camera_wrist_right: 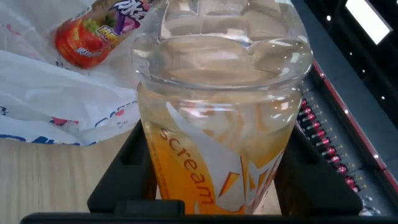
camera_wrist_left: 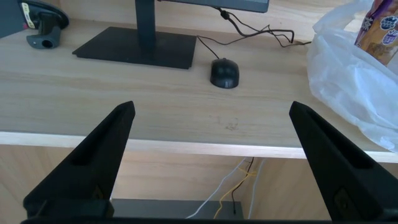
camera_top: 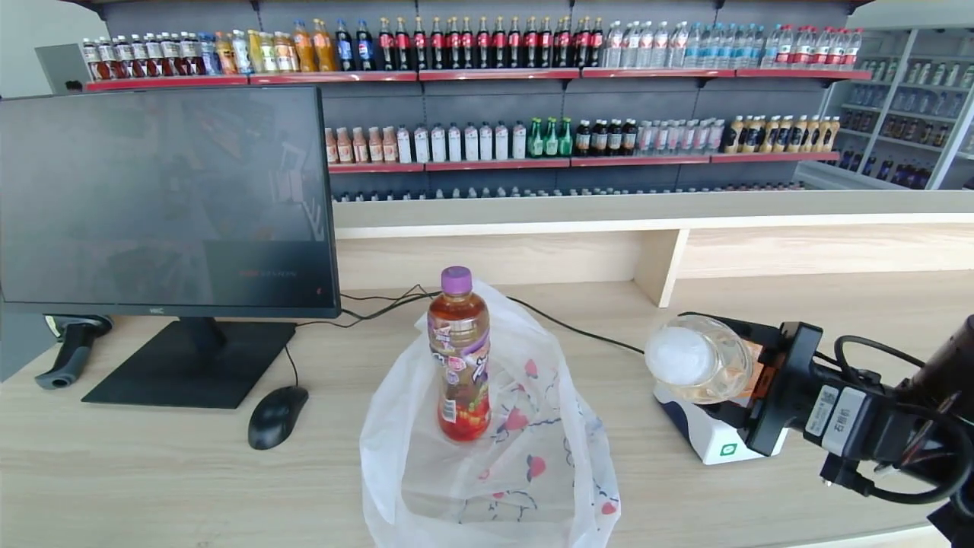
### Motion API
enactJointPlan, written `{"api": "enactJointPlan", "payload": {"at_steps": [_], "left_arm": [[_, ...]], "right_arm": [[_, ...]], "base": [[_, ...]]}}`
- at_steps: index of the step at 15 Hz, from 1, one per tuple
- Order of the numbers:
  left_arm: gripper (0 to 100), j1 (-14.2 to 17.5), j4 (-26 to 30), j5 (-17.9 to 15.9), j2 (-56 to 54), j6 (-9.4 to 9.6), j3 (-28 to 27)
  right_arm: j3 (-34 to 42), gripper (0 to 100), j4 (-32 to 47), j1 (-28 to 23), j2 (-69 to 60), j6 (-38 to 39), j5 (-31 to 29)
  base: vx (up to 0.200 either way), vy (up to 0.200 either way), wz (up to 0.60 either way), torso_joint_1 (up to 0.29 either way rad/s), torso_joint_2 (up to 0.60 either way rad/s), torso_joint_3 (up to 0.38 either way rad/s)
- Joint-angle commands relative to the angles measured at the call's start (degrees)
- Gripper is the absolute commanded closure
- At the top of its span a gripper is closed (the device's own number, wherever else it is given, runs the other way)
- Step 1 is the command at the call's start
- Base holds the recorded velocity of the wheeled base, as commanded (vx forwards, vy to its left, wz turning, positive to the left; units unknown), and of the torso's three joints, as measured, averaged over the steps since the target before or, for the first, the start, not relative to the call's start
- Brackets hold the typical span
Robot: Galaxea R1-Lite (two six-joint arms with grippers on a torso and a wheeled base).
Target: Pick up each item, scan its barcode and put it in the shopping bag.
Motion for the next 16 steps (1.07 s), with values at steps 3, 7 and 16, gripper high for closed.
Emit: {"api": "enactJointPlan", "payload": {"at_steps": [3,7,16], "left_arm": [[0,0.00,-0.04,0.01,-0.02,0.31,0.00],[0,0.00,0.22,0.01,-0.02,0.40,0.00],[0,0.00,0.31,0.01,-0.02,0.31,0.00]], "right_arm": [[-5.66,100,-0.09,-2.77,3.97,-0.42,1.63],[-6.89,100,-0.09,-3.04,5.90,-1.12,3.04],[-4.87,100,-0.09,-2.86,5.64,-3.58,5.85]], "base": [[0.000,0.000,0.00,0.000,0.00,0.000],[0.000,0.000,0.00,0.000,0.00,0.000],[0.000,0.000,0.00,0.000,0.00,0.000]]}}
